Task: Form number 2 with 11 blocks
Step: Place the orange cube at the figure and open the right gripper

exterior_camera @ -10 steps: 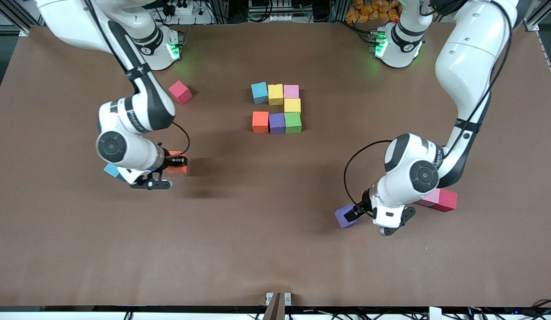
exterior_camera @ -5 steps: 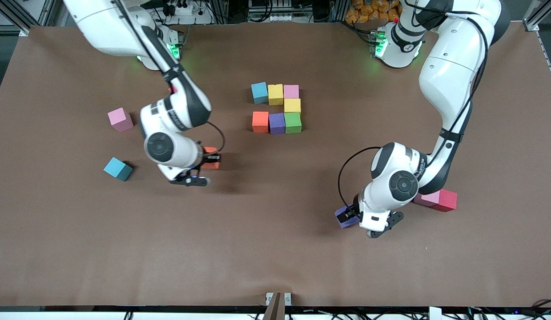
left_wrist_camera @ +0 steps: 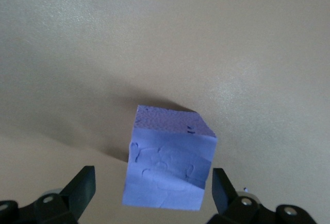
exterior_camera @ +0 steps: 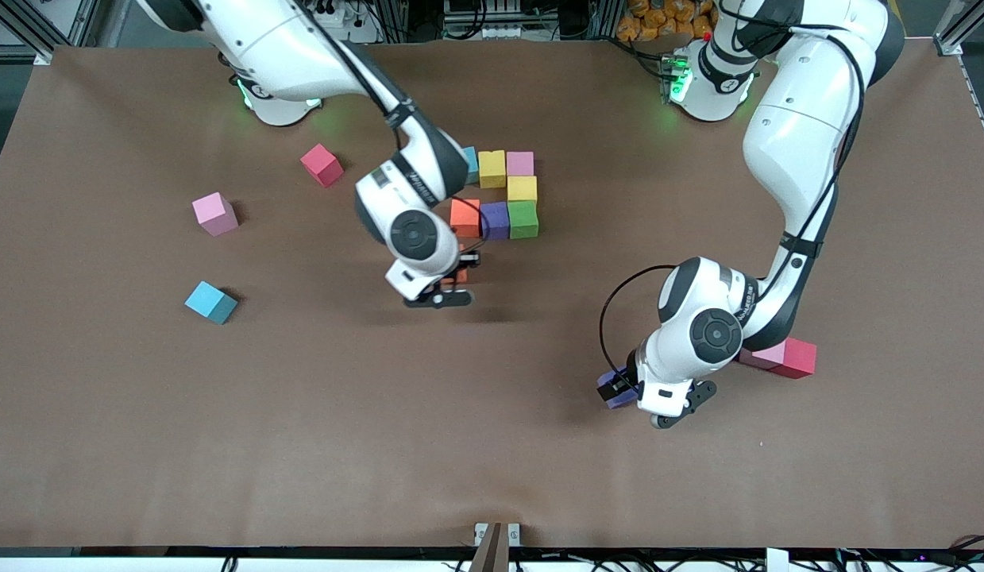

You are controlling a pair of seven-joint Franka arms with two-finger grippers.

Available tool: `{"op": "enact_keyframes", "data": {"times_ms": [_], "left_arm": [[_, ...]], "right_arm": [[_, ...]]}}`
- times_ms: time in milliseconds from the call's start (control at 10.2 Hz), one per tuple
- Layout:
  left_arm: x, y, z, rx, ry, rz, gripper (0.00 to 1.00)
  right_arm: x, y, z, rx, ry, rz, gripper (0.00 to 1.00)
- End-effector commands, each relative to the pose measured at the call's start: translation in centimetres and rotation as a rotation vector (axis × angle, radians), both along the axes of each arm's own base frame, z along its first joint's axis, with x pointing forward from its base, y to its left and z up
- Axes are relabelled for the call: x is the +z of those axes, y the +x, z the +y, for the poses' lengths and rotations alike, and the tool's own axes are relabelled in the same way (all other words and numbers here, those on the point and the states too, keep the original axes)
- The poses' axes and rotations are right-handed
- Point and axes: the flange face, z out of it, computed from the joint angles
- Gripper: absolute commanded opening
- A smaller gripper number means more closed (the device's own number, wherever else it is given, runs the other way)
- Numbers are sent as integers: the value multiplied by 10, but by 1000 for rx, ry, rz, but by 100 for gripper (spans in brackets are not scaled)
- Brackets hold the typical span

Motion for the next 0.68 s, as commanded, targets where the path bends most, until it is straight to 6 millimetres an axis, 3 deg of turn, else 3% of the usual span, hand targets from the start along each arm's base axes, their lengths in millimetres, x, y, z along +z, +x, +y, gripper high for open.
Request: {"op": "enact_keyframes", "data": {"times_ms": [0,293,587], "left_arm": [[-3,10,-7,5,-32,6,100],[-16,9,-5,4,-30,14,100],[-25,9,-2,0,-14,15,100]], "right_arm": [[-9,0,9,-22,-9,14,0],[-18,-19,19,-68,-37,25,0],[-21,-30,12,-72,-34,17,0]]}}
